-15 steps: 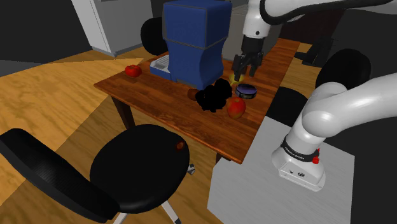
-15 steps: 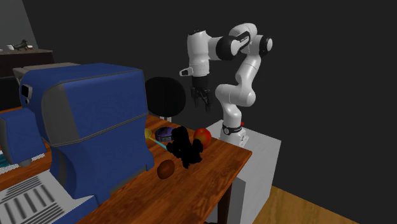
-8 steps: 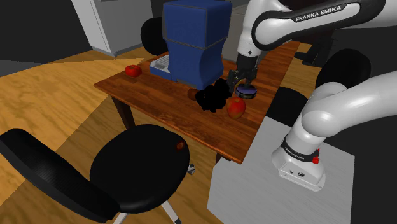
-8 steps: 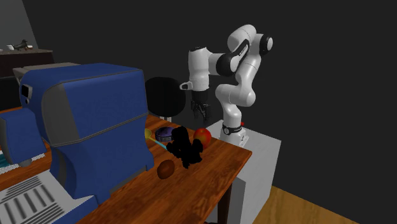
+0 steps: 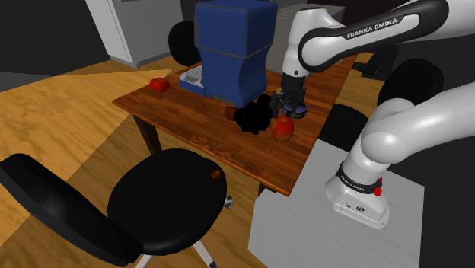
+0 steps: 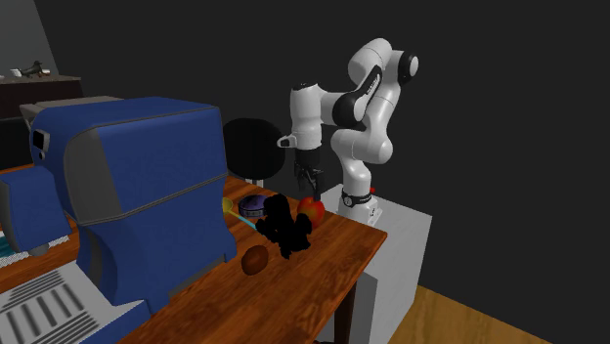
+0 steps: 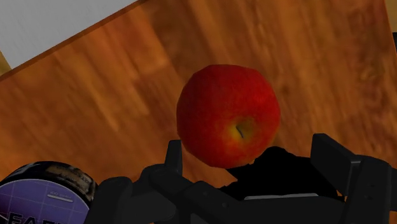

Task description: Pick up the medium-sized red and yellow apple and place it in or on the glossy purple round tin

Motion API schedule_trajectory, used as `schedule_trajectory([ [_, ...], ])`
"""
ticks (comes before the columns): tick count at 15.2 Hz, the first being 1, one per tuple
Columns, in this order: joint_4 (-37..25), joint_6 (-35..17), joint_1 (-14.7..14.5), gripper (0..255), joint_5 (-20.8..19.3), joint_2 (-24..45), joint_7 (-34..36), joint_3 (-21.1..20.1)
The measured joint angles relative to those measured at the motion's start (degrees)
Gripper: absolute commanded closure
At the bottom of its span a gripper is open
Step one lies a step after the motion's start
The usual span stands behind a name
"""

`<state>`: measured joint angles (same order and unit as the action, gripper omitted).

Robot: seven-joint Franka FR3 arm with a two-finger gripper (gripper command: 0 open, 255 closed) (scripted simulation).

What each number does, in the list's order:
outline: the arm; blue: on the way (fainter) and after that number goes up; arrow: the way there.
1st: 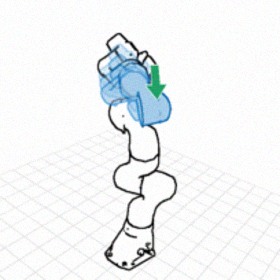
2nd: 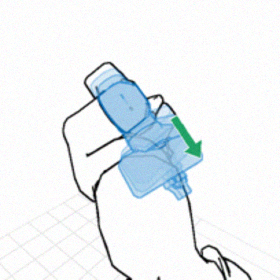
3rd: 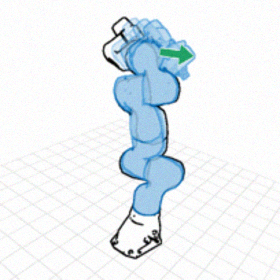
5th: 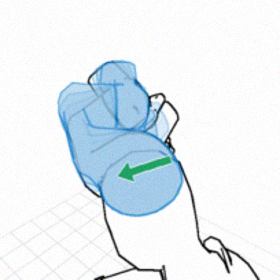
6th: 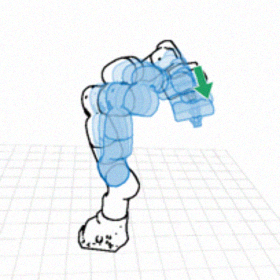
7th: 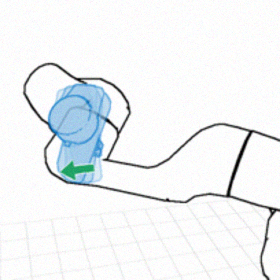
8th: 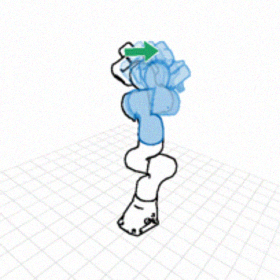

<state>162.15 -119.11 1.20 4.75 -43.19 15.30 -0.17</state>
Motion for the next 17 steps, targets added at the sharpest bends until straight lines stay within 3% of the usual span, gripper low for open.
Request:
schedule_trajectory([
  [3, 0.03, -0.08, 0.00, 0, 0.00, 0.04, -0.01, 0.01],
  [4, 0.03, -0.08, 0.00, 255, 0.00, 0.04, -0.01, 0.01],
  [14, 0.03, -0.08, 0.00, 255, 0.00, 0.04, -0.01, 0.00],
  [17, -1.16, 2.16, 0.03, 255, -0.08, -1.04, 0.17, -0.01],
])
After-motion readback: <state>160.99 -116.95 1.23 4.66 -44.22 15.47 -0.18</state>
